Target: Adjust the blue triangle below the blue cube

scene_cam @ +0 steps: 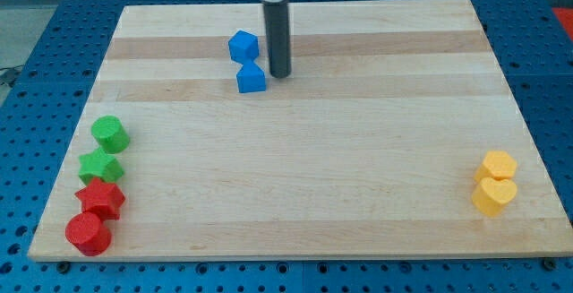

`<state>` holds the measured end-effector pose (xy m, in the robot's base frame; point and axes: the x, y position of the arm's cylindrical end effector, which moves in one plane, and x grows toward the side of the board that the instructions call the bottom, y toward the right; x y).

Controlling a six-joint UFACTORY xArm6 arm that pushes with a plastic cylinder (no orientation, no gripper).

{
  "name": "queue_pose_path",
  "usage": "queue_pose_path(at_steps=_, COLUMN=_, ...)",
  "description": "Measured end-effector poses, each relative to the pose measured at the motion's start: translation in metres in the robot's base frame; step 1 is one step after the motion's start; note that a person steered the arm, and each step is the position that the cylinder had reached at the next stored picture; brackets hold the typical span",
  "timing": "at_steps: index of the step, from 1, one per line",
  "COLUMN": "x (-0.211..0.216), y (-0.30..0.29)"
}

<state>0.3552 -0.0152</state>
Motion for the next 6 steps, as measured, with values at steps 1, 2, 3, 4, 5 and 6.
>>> queue_pose_path(at_steps=1, x=0.025, y=0.002)
queue_pose_path(at_steps=2, x=0.026, y=-0.002)
queue_pose_path(at_steps=3, x=0.026, y=-0.018)
queue_pose_path(at_steps=4, x=0.022, y=-0.019)
queue_pose_path(at_steps=5, x=0.018, y=-0.019)
queue_pose_path(at_steps=6, x=0.018, y=-0.020)
